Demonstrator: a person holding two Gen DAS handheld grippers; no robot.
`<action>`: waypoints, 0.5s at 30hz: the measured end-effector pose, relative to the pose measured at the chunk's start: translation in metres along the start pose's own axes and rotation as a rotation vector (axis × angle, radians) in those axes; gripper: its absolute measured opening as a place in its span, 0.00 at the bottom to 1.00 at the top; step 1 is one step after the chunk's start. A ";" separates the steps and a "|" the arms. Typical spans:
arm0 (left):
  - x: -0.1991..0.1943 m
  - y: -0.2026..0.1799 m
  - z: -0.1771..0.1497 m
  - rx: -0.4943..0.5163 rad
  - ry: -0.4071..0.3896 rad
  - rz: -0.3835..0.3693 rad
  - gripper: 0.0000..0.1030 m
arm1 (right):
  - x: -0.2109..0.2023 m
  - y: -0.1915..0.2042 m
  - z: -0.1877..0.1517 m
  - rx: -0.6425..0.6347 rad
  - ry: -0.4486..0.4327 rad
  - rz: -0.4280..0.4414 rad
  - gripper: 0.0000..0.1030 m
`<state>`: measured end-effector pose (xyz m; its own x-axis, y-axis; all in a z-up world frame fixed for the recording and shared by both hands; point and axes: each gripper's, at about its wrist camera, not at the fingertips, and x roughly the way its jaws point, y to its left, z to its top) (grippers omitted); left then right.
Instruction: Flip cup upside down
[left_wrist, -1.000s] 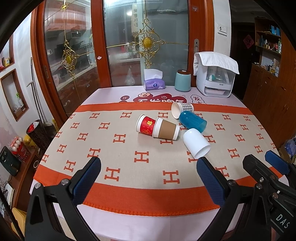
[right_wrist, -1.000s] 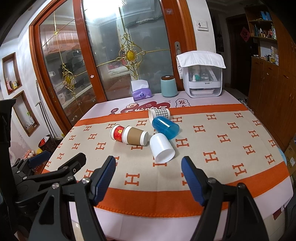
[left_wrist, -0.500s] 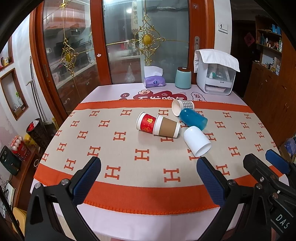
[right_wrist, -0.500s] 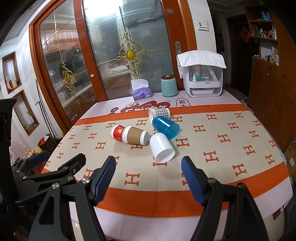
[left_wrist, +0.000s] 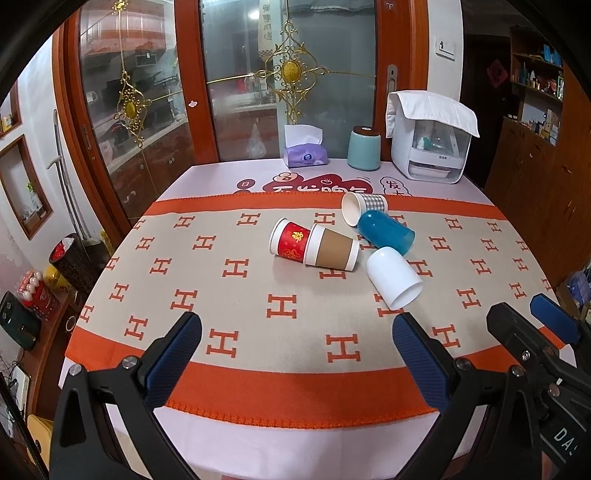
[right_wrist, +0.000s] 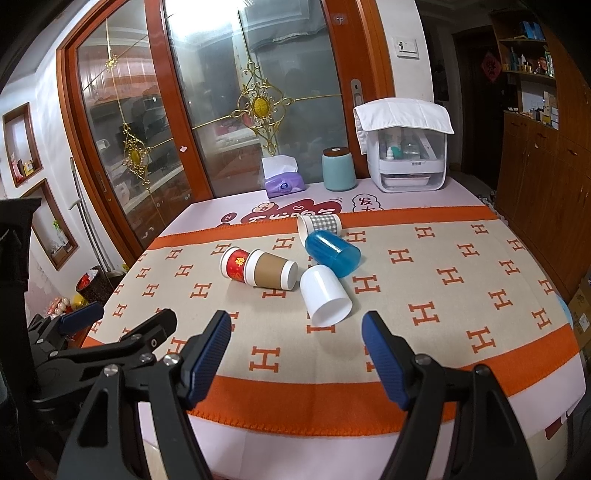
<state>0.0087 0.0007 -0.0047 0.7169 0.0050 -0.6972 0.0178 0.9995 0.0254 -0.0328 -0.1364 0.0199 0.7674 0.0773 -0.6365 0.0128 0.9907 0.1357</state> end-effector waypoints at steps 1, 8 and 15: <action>0.001 0.000 0.001 0.002 0.002 0.000 0.99 | 0.000 0.000 0.000 0.000 0.000 0.000 0.71; 0.004 -0.001 0.005 0.021 -0.014 -0.001 0.99 | 0.002 0.001 0.001 -0.005 -0.003 -0.001 0.71; 0.007 0.001 0.016 0.074 -0.042 -0.016 0.99 | 0.014 0.008 0.003 -0.033 -0.002 -0.009 0.71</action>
<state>0.0249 0.0009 0.0017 0.7448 -0.0139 -0.6671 0.0798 0.9945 0.0683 -0.0200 -0.1278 0.0149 0.7686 0.0680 -0.6361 -0.0016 0.9945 0.1045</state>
